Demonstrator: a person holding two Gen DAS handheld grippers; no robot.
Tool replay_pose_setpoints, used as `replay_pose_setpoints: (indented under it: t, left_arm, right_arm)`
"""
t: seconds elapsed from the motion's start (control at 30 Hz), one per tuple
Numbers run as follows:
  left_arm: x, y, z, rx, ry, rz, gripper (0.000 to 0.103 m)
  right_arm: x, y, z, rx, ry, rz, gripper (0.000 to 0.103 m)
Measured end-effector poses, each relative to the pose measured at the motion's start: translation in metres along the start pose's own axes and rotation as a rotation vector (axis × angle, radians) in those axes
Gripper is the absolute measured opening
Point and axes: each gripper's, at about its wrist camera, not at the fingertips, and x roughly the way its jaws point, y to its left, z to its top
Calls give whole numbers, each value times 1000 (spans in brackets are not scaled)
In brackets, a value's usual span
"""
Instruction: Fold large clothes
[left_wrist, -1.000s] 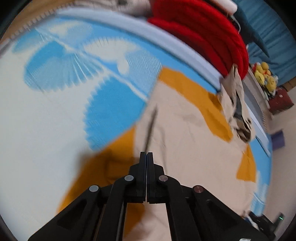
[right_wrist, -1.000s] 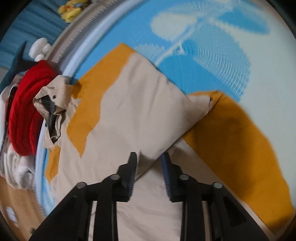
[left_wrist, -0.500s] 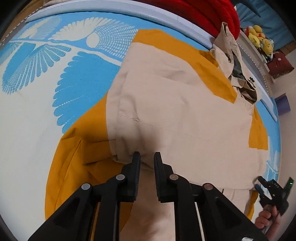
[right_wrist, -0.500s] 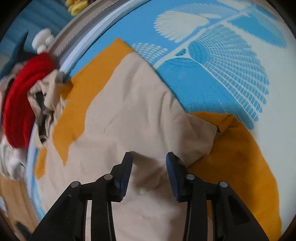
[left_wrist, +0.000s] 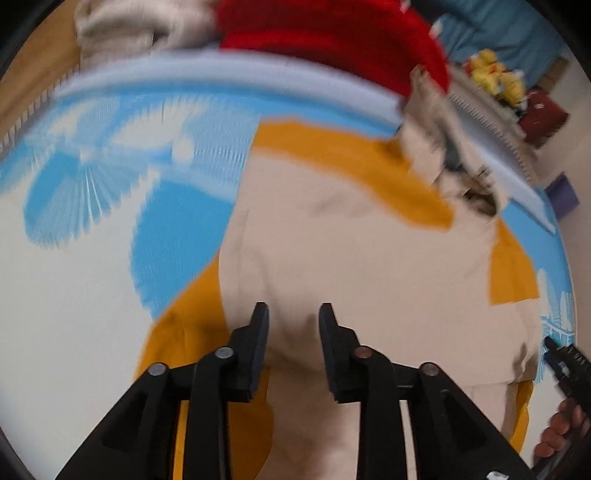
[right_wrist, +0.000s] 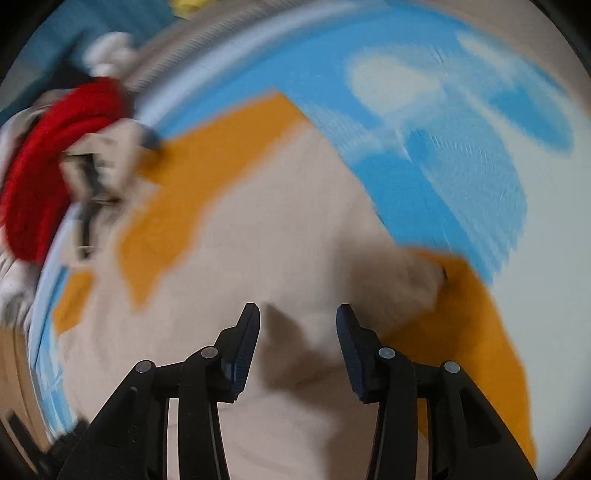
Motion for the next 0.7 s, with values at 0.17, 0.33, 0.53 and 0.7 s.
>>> replay_pose_setpoints:
  t: [0.17, 0.33, 0.53, 0.7]
  left_arm:
    - [-32, -16, -5, 57, -111, -19, 32]
    - [-58, -33, -14, 96, -221, -15, 41]
    - [-80, -63, -23, 188, -333, 0, 48]
    - [-95, -73, -21, 232, -343, -3, 47]
  right_arm:
    - [-68, 47, 0, -233, -204, 31, 45]
    - [-123, 61, -16, -347, -343, 41, 45]
    - [-139, 58, -22, -329, -366, 45, 45]
    - [-138, 48, -13, -355, -335, -3, 45]
